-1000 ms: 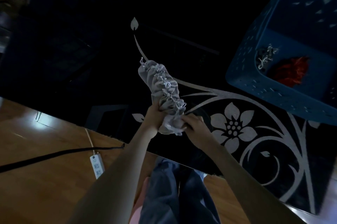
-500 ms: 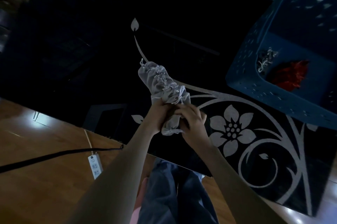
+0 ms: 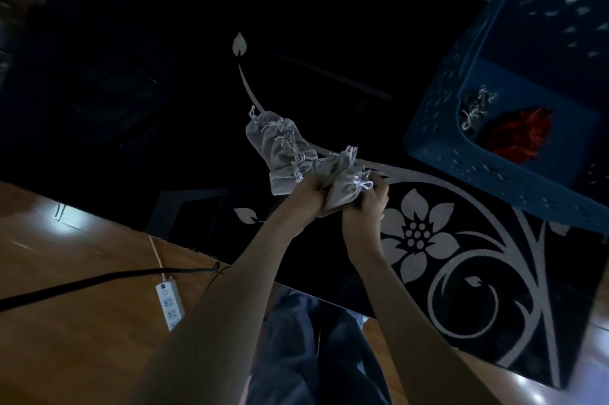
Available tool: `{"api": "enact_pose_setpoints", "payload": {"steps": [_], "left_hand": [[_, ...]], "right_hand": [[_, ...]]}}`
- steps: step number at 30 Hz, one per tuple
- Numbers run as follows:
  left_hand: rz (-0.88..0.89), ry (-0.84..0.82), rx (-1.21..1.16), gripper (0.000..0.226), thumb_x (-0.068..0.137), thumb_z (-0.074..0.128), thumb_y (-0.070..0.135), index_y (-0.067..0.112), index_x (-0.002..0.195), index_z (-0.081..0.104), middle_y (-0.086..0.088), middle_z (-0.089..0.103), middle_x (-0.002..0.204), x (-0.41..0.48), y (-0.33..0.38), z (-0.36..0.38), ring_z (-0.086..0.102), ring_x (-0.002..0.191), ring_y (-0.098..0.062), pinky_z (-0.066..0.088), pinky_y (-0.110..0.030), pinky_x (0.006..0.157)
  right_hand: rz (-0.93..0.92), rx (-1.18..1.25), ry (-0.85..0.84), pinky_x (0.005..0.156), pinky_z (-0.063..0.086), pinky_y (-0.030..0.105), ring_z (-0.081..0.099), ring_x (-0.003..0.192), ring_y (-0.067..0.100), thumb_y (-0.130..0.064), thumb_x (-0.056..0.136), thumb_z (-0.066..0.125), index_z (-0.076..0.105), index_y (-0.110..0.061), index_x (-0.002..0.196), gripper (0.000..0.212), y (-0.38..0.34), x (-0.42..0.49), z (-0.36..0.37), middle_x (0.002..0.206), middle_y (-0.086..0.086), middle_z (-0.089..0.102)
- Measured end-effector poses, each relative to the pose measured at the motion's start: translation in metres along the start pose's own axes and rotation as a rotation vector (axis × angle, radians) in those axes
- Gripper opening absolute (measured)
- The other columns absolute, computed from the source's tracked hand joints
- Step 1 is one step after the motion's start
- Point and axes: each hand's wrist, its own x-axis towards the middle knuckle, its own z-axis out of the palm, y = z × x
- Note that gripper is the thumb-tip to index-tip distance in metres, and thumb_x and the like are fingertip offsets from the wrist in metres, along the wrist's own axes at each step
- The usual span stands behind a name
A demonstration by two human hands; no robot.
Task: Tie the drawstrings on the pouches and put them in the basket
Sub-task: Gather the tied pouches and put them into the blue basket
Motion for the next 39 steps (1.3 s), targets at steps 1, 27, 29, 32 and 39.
{"api": "enact_pose_setpoints", "payload": {"steps": [1, 27, 29, 32, 39], "left_hand": [[-0.036, 0.021, 0.062, 0.028, 0.097, 0.048, 0.01, 0.007, 0.125, 0.055, -0.012, 0.063, 0.121, 0.002, -0.003, -0.002, 0.06, 0.114, -0.026, 0.049, -0.037, 0.098], [0.466, 0.717, 1.101, 0.026, 0.078, 0.049, 0.03, 0.019, 0.099, 0.061, -0.008, 0.059, 0.103, 0.015, -0.053, -0.043, 0.041, 0.092, -0.025, 0.026, -0.031, 0.08], [0.423, 0.69, 0.992, 0.022, 0.081, 0.055, 0.026, 0.015, 0.096, 0.067, -0.008, 0.062, 0.099, 0.017, -0.05, -0.043, 0.049, 0.091, -0.029, 0.027, -0.03, 0.077], [0.408, 0.499, 0.625, 0.027, 0.093, 0.043, 0.022, 0.003, 0.088, 0.062, -0.014, 0.062, 0.082, 0.006, -0.038, -0.039, 0.055, 0.073, -0.031, 0.036, -0.032, 0.061], [0.128, 0.386, 0.054, 0.014, 0.104, 0.035, 0.019, 0.014, 0.097, 0.046, 0.009, 0.055, 0.08, -0.013, -0.017, -0.025, 0.054, 0.063, 0.011, 0.04, -0.008, 0.055]], "right_hand": [[-0.041, 0.02, 0.015, 0.094, 0.044, 0.053, 0.047, 0.109, 0.032, -0.009, 0.077, 0.046, 0.056, -0.01, 0.102, 0.027, 0.001, 0.0, 0.001, 0.122, 0.013, 0.047], [0.324, 0.562, -0.617, 0.053, 0.048, 0.01, 0.062, 0.054, -0.005, -0.008, 0.084, 0.058, 0.069, -0.023, 0.075, 0.021, 0.005, 0.028, -0.007, 0.057, -0.014, 0.066], [0.28, 0.45, -0.631, 0.063, 0.051, 0.014, 0.066, 0.072, 0.004, -0.006, 0.095, 0.046, 0.069, -0.021, 0.084, 0.029, 0.007, 0.028, -0.007, 0.076, -0.009, 0.071], [0.14, 0.269, -0.57, 0.062, 0.047, 0.015, 0.059, 0.075, 0.011, 0.008, 0.092, 0.041, 0.058, -0.001, 0.086, 0.02, 0.004, 0.03, -0.006, 0.081, 0.0, 0.06], [0.302, 0.343, -0.582, 0.063, 0.051, 0.013, 0.065, 0.087, 0.009, -0.017, 0.101, 0.037, 0.046, -0.01, 0.123, 0.025, 0.003, 0.03, 0.003, 0.108, 0.007, 0.061]]}}
